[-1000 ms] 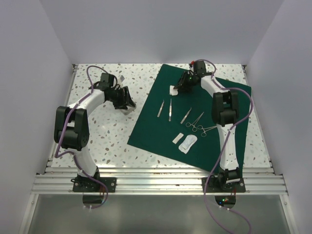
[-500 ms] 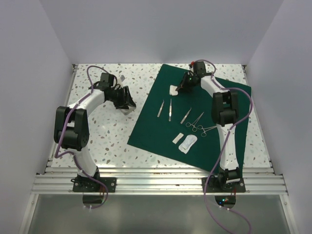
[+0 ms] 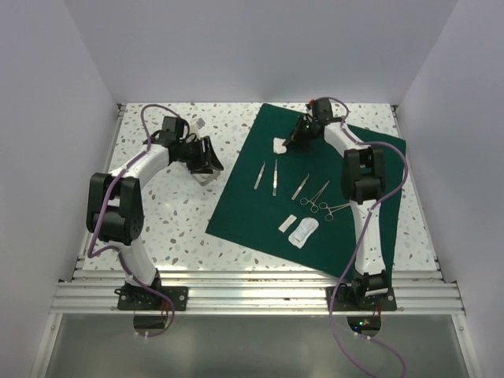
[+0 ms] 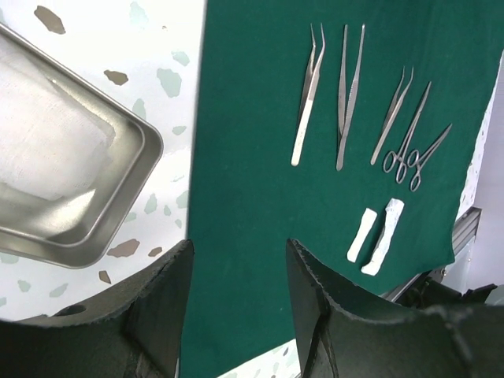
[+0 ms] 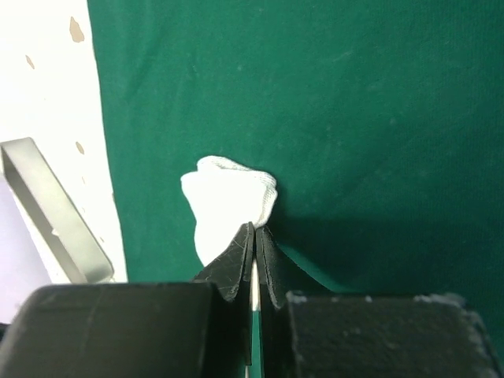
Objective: Prepare the surgical pack
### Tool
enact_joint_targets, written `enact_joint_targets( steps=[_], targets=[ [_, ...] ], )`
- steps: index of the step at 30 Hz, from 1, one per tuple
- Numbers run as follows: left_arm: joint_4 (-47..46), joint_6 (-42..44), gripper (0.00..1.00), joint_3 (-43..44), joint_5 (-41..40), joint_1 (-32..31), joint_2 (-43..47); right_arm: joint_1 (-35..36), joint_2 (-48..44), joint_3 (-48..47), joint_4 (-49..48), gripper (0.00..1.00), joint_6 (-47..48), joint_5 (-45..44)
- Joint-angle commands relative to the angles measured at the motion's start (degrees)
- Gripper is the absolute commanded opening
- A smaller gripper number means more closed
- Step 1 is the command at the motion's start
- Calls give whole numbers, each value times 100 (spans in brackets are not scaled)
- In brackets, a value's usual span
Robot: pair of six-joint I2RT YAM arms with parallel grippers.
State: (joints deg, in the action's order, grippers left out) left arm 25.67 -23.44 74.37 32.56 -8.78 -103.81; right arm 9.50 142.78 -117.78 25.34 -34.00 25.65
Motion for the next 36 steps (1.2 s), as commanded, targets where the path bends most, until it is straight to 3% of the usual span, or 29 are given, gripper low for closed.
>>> enact_joint_targets(
  steps=[1, 24, 36],
  targets=[
    [-334, -108, 54, 95, 225, -19, 256, 35, -541, -17, -109, 0, -221, 239],
    [-537, -372, 60, 271, 734, -19, -104, 26, -1042, 343, 76, 0, -160, 195],
    [-2214, -1039, 72, -19, 2016, -10, 54, 52, -2507, 1529, 146, 0, -168, 493]
  ],
)
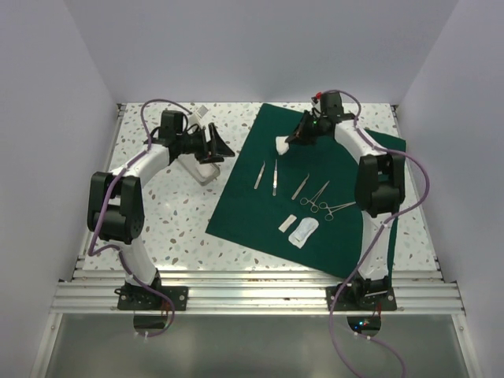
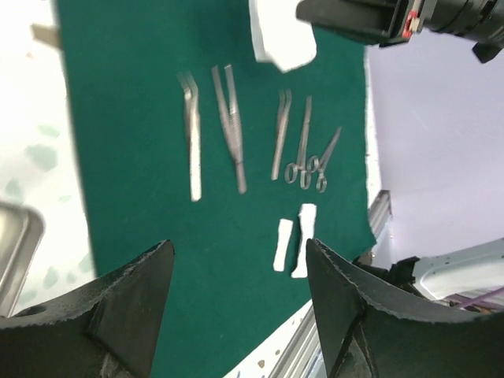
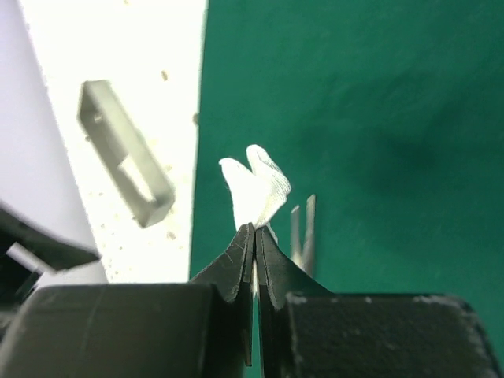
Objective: Prepare the surgical pack
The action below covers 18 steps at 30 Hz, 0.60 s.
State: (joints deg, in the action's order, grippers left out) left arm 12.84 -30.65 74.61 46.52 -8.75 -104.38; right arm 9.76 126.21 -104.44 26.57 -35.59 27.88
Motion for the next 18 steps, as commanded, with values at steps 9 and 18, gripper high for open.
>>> enact_joint_targets(
  steps=[9, 18],
  targets=[
    [-3119, -1934, 82, -614, 1034, -284, 242, 535, -2151, 820, 323, 0, -228, 499],
    [-5720, -3482, 93, -1466, 1184, -425, 550, 1001, -2935, 1453, 15, 0, -940, 596]
  ],
)
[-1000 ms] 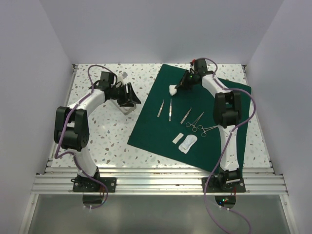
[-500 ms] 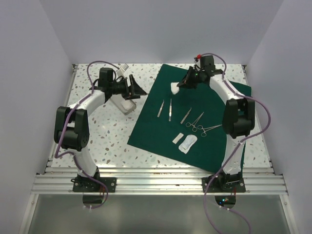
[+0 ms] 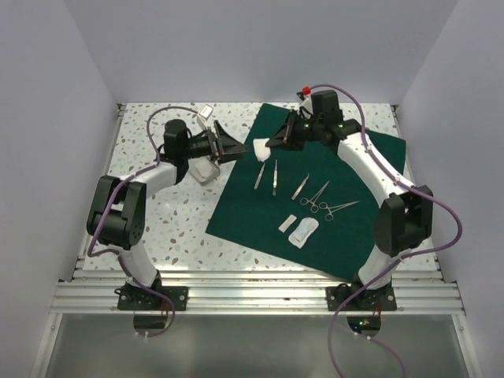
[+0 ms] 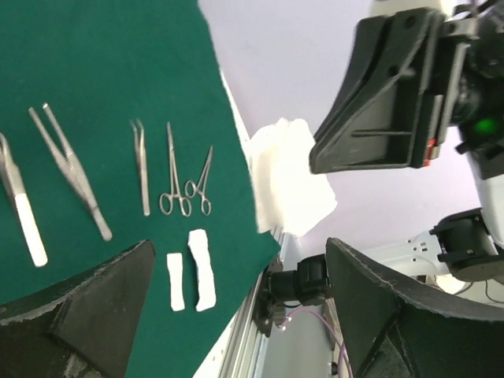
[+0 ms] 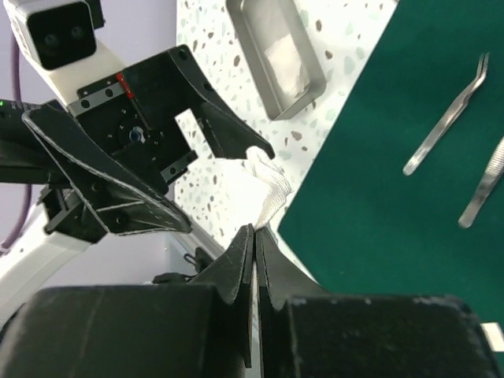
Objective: Prepare the surgical pack
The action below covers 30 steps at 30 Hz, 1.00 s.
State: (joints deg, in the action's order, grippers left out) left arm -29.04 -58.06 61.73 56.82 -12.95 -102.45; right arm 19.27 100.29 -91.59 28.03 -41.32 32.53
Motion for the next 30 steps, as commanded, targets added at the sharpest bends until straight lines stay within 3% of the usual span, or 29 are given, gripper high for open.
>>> enact_joint_targets(
  steps=[1, 7, 18, 24, 30],
  targets=[
    [-1639, -802, 94, -240, 146, -14, 358, 77, -431, 255, -149, 0, -394, 130],
    [-2264, -1128, 95, -390, 136, -146, 332, 226, -633, 484, -184, 0, -482, 148],
    [-2176, -1216, 94, -276, 93, -480, 121, 367, -590, 449, -219, 0, -517, 201],
    [-2580, -1638, 89, -302, 163, -524, -11, 376, -546, 405, -263, 0, -526, 201],
    [-3029, -2007, 77, -452, 312, -524, -169, 376, -554, 431, -281, 0, -465, 166]
  ],
)
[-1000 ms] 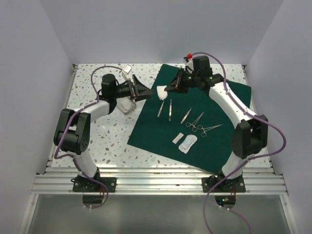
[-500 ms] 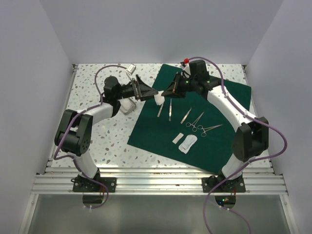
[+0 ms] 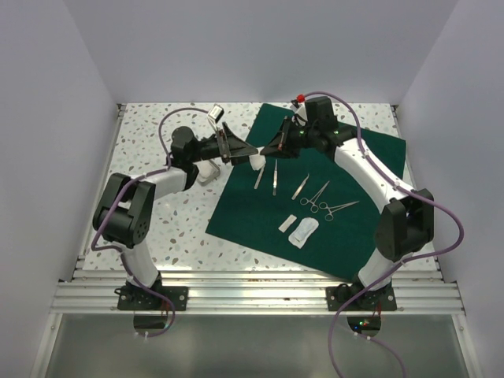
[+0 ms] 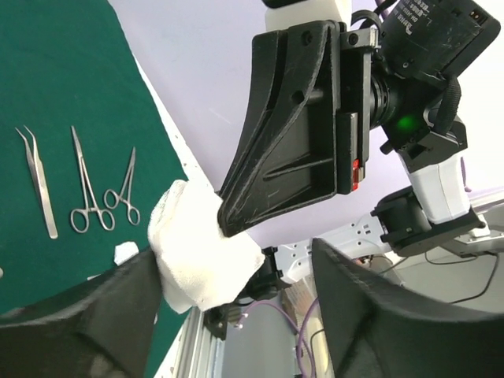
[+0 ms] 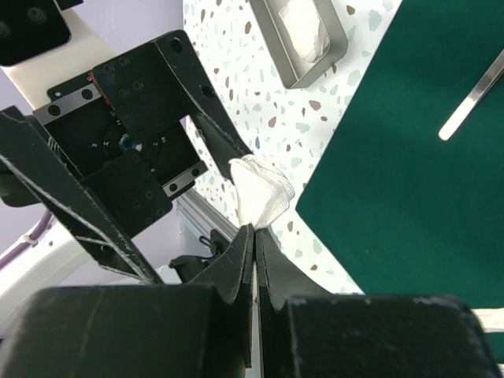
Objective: Prepare the surgical pack
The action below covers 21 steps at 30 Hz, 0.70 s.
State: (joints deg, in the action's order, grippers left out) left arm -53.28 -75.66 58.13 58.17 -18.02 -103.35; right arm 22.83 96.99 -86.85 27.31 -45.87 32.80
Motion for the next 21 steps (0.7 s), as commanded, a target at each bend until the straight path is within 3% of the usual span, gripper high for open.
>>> enact_joint_targets(
  steps=[1, 3, 6, 8, 12, 19, 21],
  targets=[
    [-631, -291, 71, -100, 194, -17, -123, 20, -233, -34, -226, 0, -10, 139],
    [-649, -327, 61, -117, 212, -17, -168, 11, -207, -16, -252, 0, -19, 157],
    [-999, -590, 40, -144, 291, -17, -291, 11, -198, -25, -261, 0, -10, 139],
    [-1184, -775, 33, -161, 309, -9, -361, 11, -181, -16, -261, 0, -1, 122],
    [-1299, -889, 3, -118, 335, -8, -458, 20, -163, -16, -261, 0, 16, 157],
    [-1160, -775, 0, -100, 423, 193, -502, 20, -137, -51, 45, 0, 288, 166],
    [-713, -243, 0, -56, 545, 360, -458, -7, -67, -165, 352, 11, 551, 105]
  ],
)
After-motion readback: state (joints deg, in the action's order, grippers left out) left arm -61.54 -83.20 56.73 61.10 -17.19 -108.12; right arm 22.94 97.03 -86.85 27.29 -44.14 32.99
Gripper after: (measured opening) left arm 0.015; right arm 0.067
